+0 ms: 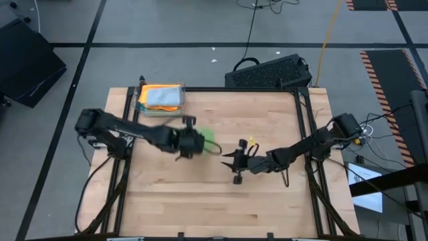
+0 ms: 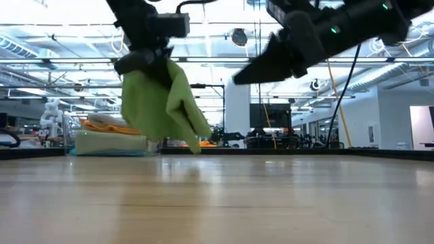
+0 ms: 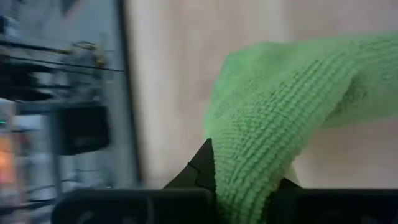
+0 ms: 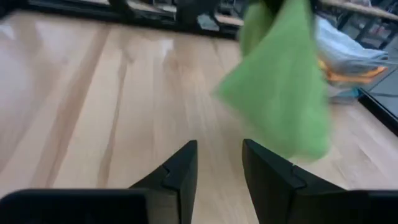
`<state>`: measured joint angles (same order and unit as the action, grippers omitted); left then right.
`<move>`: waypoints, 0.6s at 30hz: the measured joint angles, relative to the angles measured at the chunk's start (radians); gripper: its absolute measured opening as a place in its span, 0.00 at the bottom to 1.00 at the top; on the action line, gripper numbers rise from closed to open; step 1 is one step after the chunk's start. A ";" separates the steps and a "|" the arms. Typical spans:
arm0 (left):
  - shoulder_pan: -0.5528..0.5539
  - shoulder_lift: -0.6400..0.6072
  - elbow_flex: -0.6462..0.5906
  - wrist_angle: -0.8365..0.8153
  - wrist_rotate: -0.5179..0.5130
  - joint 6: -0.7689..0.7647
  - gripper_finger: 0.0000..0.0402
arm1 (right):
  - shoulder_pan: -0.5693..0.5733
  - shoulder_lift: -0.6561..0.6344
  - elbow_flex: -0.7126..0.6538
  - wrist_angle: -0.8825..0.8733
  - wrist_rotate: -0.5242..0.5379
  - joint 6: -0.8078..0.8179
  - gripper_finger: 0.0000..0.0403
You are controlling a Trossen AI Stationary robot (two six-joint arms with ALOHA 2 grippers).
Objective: Fold microfiber towels
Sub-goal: Fold the green microfiber cloth
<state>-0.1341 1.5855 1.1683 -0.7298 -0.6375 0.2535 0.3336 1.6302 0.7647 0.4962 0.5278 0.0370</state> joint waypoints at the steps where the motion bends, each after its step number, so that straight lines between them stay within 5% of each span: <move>1: 0.025 -0.021 0.000 0.006 -0.017 0.064 0.03 | 0.000 -0.010 -0.027 0.036 0.000 0.000 0.30; 10: 0.278 -0.195 0.000 0.212 0.024 0.515 0.04 | -0.007 -0.014 -0.144 0.250 0.029 -0.023 0.29; 18: 0.554 -0.252 -0.002 0.212 0.051 0.618 0.03 | -0.086 -0.017 -0.151 0.265 -0.004 -0.048 0.29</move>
<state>0.4200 1.3333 1.1662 -0.5181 -0.5861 0.8713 0.2478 1.6127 0.6136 0.7614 0.5240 -0.0110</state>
